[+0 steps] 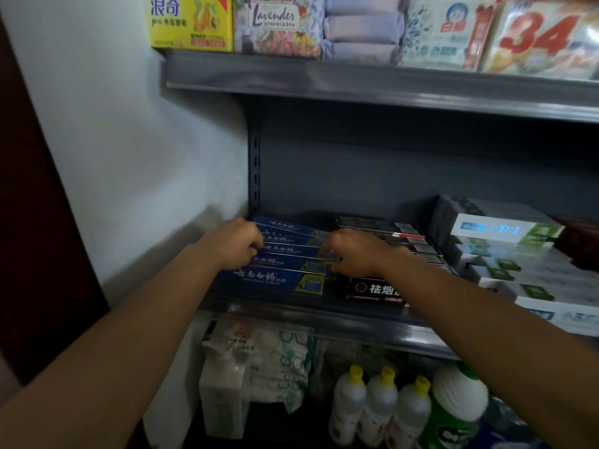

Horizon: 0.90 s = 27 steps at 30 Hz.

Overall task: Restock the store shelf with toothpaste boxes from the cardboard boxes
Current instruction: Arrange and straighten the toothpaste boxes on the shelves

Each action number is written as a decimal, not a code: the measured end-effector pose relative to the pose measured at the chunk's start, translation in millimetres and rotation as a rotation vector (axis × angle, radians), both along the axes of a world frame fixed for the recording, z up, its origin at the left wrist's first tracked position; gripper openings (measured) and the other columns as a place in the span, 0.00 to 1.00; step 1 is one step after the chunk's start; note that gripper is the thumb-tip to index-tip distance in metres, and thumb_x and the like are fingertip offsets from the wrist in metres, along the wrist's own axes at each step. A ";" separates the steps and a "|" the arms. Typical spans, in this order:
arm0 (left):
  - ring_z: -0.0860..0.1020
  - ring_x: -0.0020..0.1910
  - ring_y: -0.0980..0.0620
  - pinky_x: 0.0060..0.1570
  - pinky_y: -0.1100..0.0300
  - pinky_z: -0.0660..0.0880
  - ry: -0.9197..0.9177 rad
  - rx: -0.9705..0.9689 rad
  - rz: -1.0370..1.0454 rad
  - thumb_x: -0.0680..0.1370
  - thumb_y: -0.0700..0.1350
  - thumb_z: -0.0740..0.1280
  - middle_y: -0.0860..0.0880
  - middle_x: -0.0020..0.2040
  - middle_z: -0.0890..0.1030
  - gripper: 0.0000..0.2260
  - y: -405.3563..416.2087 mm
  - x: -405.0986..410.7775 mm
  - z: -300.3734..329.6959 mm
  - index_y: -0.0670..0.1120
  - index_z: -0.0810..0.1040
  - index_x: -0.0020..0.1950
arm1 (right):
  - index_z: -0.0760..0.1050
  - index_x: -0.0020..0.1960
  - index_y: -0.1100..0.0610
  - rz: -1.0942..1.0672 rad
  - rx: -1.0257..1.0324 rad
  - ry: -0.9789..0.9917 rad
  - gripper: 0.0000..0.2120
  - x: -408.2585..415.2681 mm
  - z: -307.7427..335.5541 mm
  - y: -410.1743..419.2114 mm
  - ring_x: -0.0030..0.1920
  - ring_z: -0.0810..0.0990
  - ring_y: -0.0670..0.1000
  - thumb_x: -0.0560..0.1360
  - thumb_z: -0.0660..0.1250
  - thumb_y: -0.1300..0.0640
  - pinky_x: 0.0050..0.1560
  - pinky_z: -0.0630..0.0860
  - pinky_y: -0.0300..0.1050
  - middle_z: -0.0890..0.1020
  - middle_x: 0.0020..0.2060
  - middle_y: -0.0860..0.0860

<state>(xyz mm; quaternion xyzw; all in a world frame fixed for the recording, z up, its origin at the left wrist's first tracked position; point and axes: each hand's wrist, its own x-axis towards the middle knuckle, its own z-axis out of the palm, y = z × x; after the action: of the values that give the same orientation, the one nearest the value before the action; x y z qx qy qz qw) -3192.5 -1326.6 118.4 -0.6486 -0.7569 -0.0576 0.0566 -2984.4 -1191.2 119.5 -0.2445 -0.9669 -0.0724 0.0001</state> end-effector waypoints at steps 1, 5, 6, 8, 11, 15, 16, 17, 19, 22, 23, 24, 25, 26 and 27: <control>0.78 0.54 0.47 0.54 0.56 0.74 0.000 0.008 0.012 0.78 0.40 0.65 0.46 0.54 0.81 0.09 0.7 -2.7 1.5 0.44 0.82 0.56 | 0.77 0.57 0.54 -0.005 0.003 0.003 0.12 -0.8 0.3 1.4 0.57 0.76 0.57 0.74 0.67 0.55 0.55 0.75 0.51 0.77 0.56 0.55; 0.78 0.54 0.47 0.55 0.53 0.74 0.001 -0.018 0.026 0.78 0.38 0.65 0.46 0.56 0.82 0.11 7.7 -14.6 0.5 0.45 0.82 0.58 | 0.77 0.58 0.54 -0.012 0.007 -0.003 0.11 -3.8 2.6 6.0 0.57 0.77 0.57 0.76 0.65 0.57 0.51 0.72 0.46 0.78 0.57 0.56; 0.78 0.54 0.47 0.55 0.53 0.74 0.010 -0.033 0.021 0.77 0.38 0.64 0.46 0.56 0.82 0.12 9.7 -16.6 -0.9 0.45 0.82 0.58 | 0.77 0.59 0.54 -0.013 0.011 -0.012 0.12 -4.3 3.1 6.4 0.57 0.76 0.58 0.76 0.65 0.57 0.51 0.71 0.46 0.77 0.58 0.57; 0.78 0.53 0.48 0.56 0.53 0.74 0.028 -0.051 0.001 0.77 0.37 0.64 0.47 0.55 0.82 0.12 12.2 -18.1 -3.7 0.46 0.82 0.57 | 0.77 0.58 0.55 -0.012 0.014 -0.020 0.11 -5.9 3.0 7.8 0.56 0.77 0.58 0.76 0.65 0.59 0.47 0.69 0.44 0.77 0.57 0.57; 0.79 0.54 0.50 0.58 0.54 0.74 0.025 -0.047 -0.022 0.77 0.37 0.64 0.48 0.55 0.83 0.12 13.3 -19.6 -6.0 0.45 0.83 0.57 | 0.77 0.47 0.55 -0.006 0.011 -0.014 0.06 -9.8 1.5 10.7 0.52 0.77 0.59 0.74 0.65 0.62 0.44 0.68 0.43 0.78 0.51 0.57; 0.79 0.52 0.49 0.55 0.53 0.75 0.009 -0.049 -0.012 0.77 0.37 0.65 0.48 0.53 0.83 0.11 12.2 -27.7 -8.6 0.44 0.84 0.54 | 0.71 0.38 0.47 0.002 -0.019 -0.005 0.12 -14.5 2.3 9.7 0.50 0.75 0.56 0.73 0.65 0.64 0.43 0.64 0.42 0.74 0.46 0.54; 0.79 0.52 0.49 0.55 0.54 0.75 0.002 -0.048 -0.005 0.77 0.37 0.65 0.47 0.53 0.83 0.11 11.2 -29.5 -8.8 0.44 0.84 0.54 | 0.71 0.37 0.47 0.011 -0.028 -0.003 0.13 -16.1 2.6 9.3 0.50 0.74 0.56 0.72 0.65 0.64 0.44 0.63 0.42 0.73 0.45 0.53; 0.79 0.53 0.49 0.56 0.55 0.74 -0.009 -0.042 0.004 0.77 0.37 0.65 0.47 0.54 0.83 0.11 9.8 -30.8 -9.0 0.44 0.84 0.55 | 0.74 0.38 0.46 0.019 -0.041 0.001 0.13 -17.5 2.6 9.3 0.51 0.75 0.56 0.72 0.65 0.64 0.44 0.65 0.42 0.74 0.45 0.53; 0.79 0.54 0.48 0.56 0.56 0.74 -0.022 -0.027 0.021 0.77 0.37 0.65 0.47 0.54 0.83 0.11 7.6 -32.6 -9.1 0.44 0.83 0.56 | 0.81 0.50 0.51 0.036 -0.067 0.018 0.12 -20.8 1.9 10.4 0.53 0.76 0.56 0.72 0.66 0.64 0.49 0.70 0.42 0.78 0.50 0.54; 0.78 0.55 0.48 0.57 0.57 0.72 -0.019 -0.019 0.033 0.77 0.37 0.65 0.46 0.55 0.82 0.11 4.5 -34.2 -8.9 0.44 0.83 0.56 | 0.81 0.56 0.53 0.048 -0.097 0.023 0.14 -24.7 3.9 10.3 0.54 0.77 0.54 0.72 0.68 0.63 0.54 0.75 0.44 0.80 0.53 0.54; 0.78 0.56 0.48 0.57 0.56 0.72 -0.017 -0.020 0.030 0.76 0.36 0.65 0.46 0.56 0.82 0.11 3.6 -33.9 -8.6 0.44 0.83 0.56 | 0.81 0.56 0.54 0.054 -0.116 0.028 0.13 -25.4 5.0 10.2 0.54 0.77 0.54 0.73 0.68 0.62 0.54 0.75 0.44 0.81 0.53 0.54; 0.78 0.56 0.48 0.57 0.56 0.73 -0.014 -0.023 0.024 0.76 0.36 0.65 0.46 0.56 0.82 0.12 3.3 -33.7 -8.3 0.44 0.83 0.56 | 0.82 0.56 0.55 0.057 -0.141 0.036 0.12 -25.7 5.8 10.7 0.53 0.78 0.53 0.73 0.69 0.62 0.54 0.75 0.43 0.82 0.52 0.54; 0.78 0.56 0.48 0.57 0.56 0.73 -0.009 -0.030 0.020 0.76 0.36 0.65 0.46 0.56 0.82 0.12 3.1 -33.4 -7.8 0.44 0.83 0.57 | 0.82 0.56 0.56 0.061 -0.160 0.040 0.11 -25.5 6.4 11.2 0.52 0.77 0.52 0.73 0.69 0.61 0.53 0.74 0.42 0.82 0.52 0.53; 0.78 0.56 0.48 0.57 0.56 0.72 -0.004 -0.041 0.019 0.76 0.37 0.65 0.46 0.56 0.81 0.12 2.9 -33.5 -7.4 0.44 0.83 0.57 | 0.82 0.54 0.57 0.066 -0.171 0.037 0.10 -25.3 7.0 10.9 0.50 0.77 0.51 0.74 0.69 0.60 0.52 0.74 0.41 0.83 0.50 0.53; 0.77 0.56 0.47 0.57 0.56 0.72 0.000 -0.050 0.023 0.77 0.37 0.65 0.45 0.57 0.81 0.12 2.4 -33.6 -7.1 0.44 0.82 0.58 | 0.82 0.53 0.57 0.071 -0.173 0.031 0.09 -24.5 7.1 10.3 0.48 0.76 0.50 0.74 0.69 0.57 0.51 0.74 0.42 0.83 0.49 0.53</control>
<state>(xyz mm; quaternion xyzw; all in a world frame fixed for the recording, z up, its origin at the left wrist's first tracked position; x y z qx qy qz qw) -3226.1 -1324.2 111.3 -0.6410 -0.7655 -0.0381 0.0409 -3008.9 -1180.8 126.5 -0.2102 -0.9775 0.0154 -0.0034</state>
